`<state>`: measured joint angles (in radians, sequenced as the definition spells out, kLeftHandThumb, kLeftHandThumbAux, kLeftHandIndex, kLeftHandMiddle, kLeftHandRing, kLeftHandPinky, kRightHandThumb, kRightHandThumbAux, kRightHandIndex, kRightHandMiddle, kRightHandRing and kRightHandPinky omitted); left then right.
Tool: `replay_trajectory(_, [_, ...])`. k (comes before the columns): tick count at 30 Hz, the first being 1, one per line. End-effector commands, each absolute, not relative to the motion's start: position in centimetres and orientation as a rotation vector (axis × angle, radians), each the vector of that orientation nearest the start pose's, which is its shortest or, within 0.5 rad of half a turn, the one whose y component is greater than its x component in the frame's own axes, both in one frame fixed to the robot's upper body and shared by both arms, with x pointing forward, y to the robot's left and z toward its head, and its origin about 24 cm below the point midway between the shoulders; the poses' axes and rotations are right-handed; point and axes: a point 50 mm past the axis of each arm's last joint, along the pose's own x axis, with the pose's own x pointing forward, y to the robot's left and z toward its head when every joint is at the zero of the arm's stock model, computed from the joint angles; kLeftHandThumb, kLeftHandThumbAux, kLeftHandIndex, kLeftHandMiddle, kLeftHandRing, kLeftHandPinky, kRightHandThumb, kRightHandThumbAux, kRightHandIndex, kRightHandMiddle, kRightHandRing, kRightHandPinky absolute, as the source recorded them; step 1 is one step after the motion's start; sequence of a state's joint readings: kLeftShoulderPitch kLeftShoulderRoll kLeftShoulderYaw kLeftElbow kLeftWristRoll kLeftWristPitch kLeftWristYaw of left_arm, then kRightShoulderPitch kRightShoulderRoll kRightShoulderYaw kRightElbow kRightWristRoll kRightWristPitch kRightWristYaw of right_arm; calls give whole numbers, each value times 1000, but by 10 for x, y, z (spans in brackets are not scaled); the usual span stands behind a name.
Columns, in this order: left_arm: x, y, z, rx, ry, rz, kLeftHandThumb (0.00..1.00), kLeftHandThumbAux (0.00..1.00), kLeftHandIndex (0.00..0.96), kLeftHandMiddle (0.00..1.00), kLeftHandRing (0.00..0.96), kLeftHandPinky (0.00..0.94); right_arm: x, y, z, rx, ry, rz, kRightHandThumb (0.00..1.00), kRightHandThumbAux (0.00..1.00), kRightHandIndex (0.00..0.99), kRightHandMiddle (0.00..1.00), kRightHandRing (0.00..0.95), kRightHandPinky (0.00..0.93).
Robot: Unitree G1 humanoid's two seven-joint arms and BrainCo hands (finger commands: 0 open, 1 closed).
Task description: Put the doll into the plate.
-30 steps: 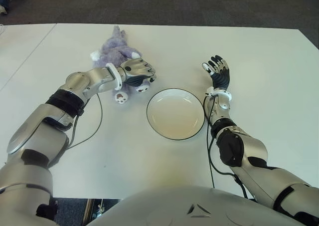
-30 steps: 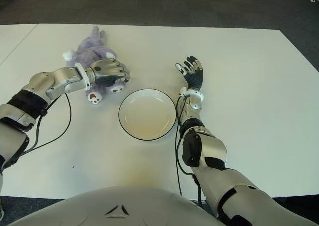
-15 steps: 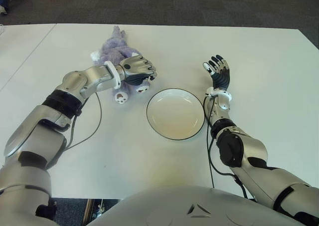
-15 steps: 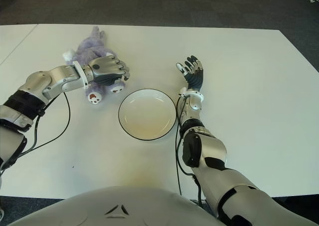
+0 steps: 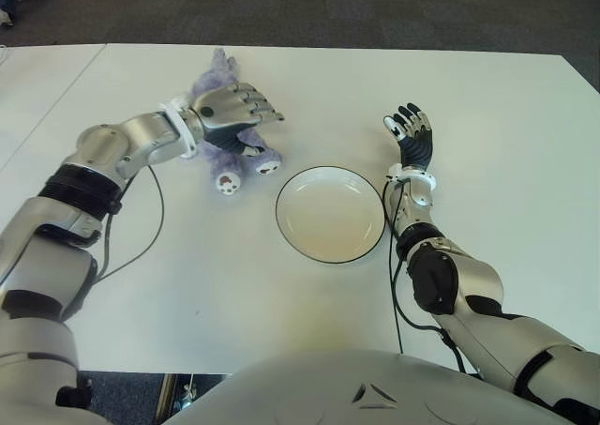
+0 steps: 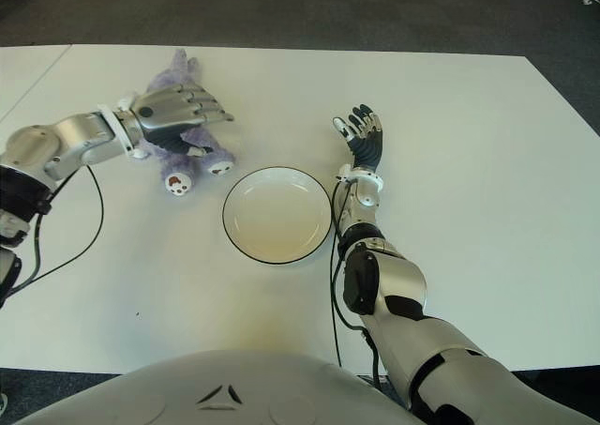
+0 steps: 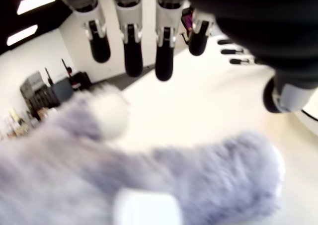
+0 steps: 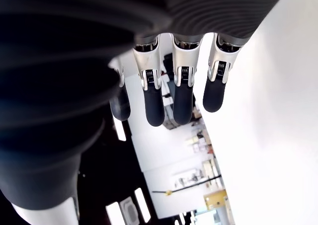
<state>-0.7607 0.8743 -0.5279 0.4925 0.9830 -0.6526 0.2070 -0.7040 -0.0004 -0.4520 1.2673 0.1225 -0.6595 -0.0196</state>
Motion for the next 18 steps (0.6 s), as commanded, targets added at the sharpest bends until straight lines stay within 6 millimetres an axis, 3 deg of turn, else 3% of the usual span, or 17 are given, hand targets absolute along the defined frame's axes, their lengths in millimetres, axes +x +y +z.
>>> replay_trajectory(1, [332,221,203,1874,-896,-223,159,291,0,0,0,0,285,-156,-68,377,439,-305,0,822,205,231,197,179])
replay_trajectory(8, [325,248,212,1804,-852,-51,196,227,0,0,0,0,285,-155,-68,370,439,-305,0,848,209,219,191,173])
replay_trajectory(9, [324,252,212,1786,-833,-29,177,267,0,0,0,0,285,-155,-68,369,439,-306,0,853,208,218,191,181])
replay_trajectory(11, [321,257,214,1759,-800,5,196,222,0,0,0,0,285,-154,-68,370,437,-308,0,854,210,219,193,186])
replay_trajectory(18, [303,276,212,1762,-653,-6,112,208,0,0,0,0,285,-154,-67,390,430,-314,0,871,215,222,199,185])
